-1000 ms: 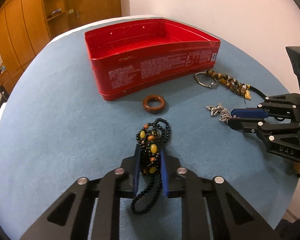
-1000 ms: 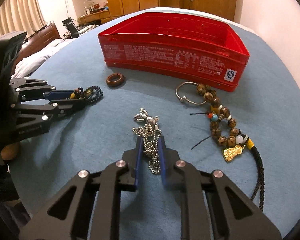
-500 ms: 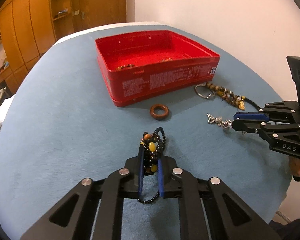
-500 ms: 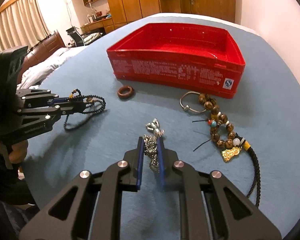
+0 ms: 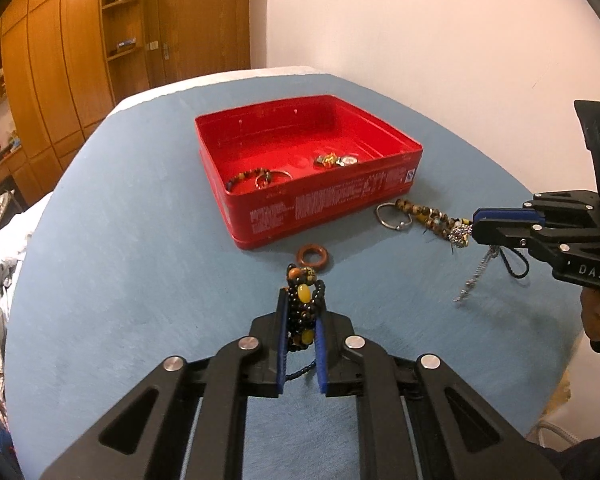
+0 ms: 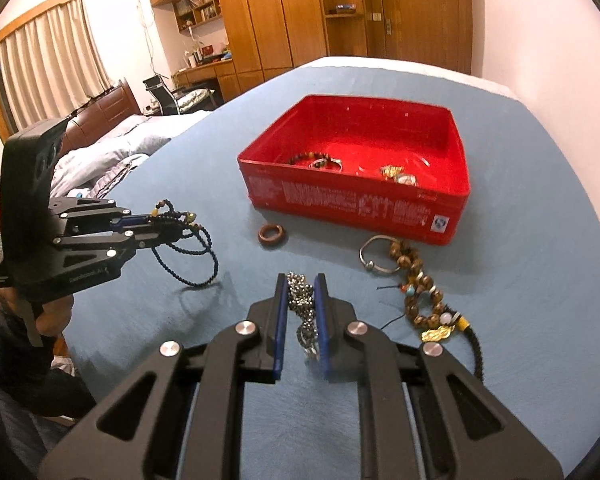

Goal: Organize jewelry
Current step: 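Lower the chain and black necklace into the red box and open both grippers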

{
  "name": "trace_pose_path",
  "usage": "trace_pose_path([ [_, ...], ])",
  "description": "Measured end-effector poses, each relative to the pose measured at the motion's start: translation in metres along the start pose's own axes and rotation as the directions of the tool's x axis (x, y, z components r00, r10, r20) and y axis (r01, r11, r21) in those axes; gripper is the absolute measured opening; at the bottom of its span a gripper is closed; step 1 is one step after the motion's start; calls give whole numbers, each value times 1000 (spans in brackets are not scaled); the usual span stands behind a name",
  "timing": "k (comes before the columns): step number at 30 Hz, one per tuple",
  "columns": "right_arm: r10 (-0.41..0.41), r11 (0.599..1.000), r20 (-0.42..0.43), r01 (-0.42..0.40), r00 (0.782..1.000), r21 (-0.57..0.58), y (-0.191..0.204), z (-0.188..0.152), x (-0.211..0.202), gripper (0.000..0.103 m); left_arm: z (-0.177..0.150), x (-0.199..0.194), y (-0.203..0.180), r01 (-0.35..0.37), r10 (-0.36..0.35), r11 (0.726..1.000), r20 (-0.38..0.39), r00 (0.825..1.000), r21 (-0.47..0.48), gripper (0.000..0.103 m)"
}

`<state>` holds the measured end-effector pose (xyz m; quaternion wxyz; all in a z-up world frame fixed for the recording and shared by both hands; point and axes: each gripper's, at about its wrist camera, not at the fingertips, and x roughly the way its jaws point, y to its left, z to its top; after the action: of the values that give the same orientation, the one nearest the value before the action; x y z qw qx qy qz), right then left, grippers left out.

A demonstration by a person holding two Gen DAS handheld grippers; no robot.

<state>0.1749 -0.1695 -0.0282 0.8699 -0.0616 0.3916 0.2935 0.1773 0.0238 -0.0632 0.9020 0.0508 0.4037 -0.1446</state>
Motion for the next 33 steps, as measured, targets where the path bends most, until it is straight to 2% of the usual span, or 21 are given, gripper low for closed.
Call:
trace_pose_path([
  [14, 13, 999, 31, -12, 999, -30, -4, 35, -27, 11, 31, -23, 1, -9, 7, 999, 47, 999, 35, 11],
  [24, 0, 1000, 53, 1, 999, -14, -30, 76, -44, 11, 74, -37, 0, -31, 24, 997, 108, 994, 69, 11],
  [33, -9, 1000, 53, 10, 999, -27, -38, 104, -40, 11, 108, -33, 1, -26, 15, 996, 129, 992, 83, 11],
])
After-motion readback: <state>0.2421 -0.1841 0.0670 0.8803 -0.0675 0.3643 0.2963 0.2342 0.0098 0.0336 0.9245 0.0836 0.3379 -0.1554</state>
